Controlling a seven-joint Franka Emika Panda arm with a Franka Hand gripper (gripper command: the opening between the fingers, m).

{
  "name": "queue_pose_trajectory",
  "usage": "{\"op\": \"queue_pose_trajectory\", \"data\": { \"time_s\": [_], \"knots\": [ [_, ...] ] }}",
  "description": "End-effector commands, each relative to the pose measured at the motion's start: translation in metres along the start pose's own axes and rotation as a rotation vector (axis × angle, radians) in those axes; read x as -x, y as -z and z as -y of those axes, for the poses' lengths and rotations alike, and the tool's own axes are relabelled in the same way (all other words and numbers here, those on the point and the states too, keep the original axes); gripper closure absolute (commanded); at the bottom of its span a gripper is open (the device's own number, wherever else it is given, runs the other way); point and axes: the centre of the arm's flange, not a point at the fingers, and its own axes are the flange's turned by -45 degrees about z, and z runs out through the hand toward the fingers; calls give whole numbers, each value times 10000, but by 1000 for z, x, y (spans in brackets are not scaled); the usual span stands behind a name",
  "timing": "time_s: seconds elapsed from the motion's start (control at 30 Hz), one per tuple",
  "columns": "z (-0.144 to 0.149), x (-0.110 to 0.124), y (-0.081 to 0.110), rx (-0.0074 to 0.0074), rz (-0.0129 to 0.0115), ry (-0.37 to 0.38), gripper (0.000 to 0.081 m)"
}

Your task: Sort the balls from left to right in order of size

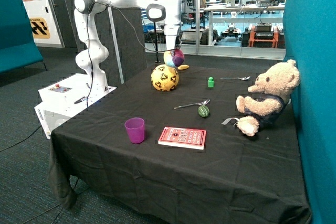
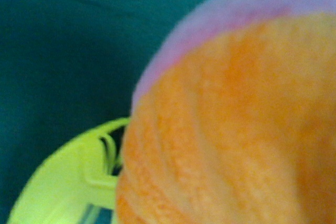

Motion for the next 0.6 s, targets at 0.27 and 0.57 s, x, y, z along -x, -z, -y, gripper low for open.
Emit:
{"op": "queue_pose_trajectory", "data": {
  "time_s": [0.27, 0.57],
  "knots": [
    [-57, 38, -7, 26, -66, -946, 808],
    [-78, 57, -29, 25, -66, -1241, 808]
  ]
}}
